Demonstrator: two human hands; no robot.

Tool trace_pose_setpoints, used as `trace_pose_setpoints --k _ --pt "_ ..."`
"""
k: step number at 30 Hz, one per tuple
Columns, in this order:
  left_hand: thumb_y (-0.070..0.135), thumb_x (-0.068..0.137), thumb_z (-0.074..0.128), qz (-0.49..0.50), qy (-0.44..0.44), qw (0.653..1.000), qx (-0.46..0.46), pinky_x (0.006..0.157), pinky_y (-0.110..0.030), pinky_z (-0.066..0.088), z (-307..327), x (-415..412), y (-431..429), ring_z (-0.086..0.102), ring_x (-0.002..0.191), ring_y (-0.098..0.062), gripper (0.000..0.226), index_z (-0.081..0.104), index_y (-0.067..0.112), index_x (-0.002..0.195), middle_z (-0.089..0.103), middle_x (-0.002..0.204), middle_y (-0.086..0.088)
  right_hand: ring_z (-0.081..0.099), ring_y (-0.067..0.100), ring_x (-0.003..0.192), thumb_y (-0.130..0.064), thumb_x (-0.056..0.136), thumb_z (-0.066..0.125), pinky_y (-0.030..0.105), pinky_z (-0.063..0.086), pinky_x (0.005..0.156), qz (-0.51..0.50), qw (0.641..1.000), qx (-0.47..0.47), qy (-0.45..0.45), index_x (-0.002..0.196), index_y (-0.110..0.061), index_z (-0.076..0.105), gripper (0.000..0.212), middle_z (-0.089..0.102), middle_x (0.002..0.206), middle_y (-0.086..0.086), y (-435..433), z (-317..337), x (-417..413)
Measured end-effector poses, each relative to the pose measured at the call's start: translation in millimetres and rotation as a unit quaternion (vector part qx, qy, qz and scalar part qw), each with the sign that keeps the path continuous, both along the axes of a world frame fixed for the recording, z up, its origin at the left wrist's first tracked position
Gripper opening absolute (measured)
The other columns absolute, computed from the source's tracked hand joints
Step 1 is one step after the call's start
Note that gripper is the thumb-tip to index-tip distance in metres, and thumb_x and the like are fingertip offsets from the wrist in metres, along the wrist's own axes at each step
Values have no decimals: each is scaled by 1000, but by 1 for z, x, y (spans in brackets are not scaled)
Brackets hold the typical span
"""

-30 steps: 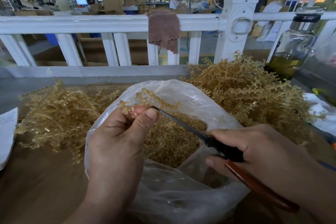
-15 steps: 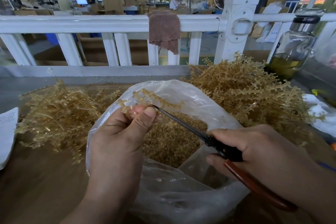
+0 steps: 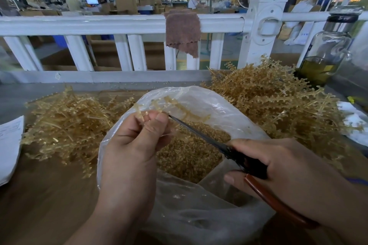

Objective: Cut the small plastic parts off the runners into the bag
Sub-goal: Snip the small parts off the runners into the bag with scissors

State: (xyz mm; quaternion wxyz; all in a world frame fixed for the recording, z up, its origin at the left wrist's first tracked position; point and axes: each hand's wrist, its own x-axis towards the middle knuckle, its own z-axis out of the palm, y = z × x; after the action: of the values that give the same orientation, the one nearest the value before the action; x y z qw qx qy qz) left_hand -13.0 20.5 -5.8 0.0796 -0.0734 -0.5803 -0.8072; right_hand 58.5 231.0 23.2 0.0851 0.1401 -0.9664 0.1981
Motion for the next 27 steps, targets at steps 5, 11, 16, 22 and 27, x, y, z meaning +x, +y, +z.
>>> trace_pose_setpoints --k 5,11,16,22,27 --pt "32 82 69 -36 -17 999 35 76 -28 54 2 -1 1 64 80 -14 14 74 24 71 68 80 -2 58 -1 62 -67 80 54 13 42 52 -4 1000 -11 8 88 -37 61 32 58 68 -19 -3 2 1" --pt "32 82 68 -38 -15 998 46 70 -23 55 0 -2 2 66 78 -12 16 74 24 71 68 79 -1 59 -1 67 -71 81 51 15 46 58 -10 1000 -10 11 98 -37 63 39 60 71 -19 -4 1 3" --pt "34 87 73 -26 -11 999 23 76 -28 53 -3 -3 1 68 84 -17 15 76 23 78 71 85 -7 61 -1 68 -72 80 50 17 48 59 -19 1000 -14 8 102 -37 64 43 63 74 -19 -5 2 3" --pt "43 83 71 6 23 999 -35 81 -34 54 -4 1 3 72 84 -17 22 78 22 83 76 84 -4 60 -1 67 -74 80 48 22 47 63 -22 999 -18 25 104 -40 63 44 63 74 -19 -7 1 4" --pt "50 74 71 11 32 999 -33 82 -36 54 -6 1 3 73 85 -17 30 78 23 84 76 84 -3 60 0 68 -74 82 47 21 47 64 -18 999 -18 27 105 -39 63 45 63 73 -19 -6 0 4"
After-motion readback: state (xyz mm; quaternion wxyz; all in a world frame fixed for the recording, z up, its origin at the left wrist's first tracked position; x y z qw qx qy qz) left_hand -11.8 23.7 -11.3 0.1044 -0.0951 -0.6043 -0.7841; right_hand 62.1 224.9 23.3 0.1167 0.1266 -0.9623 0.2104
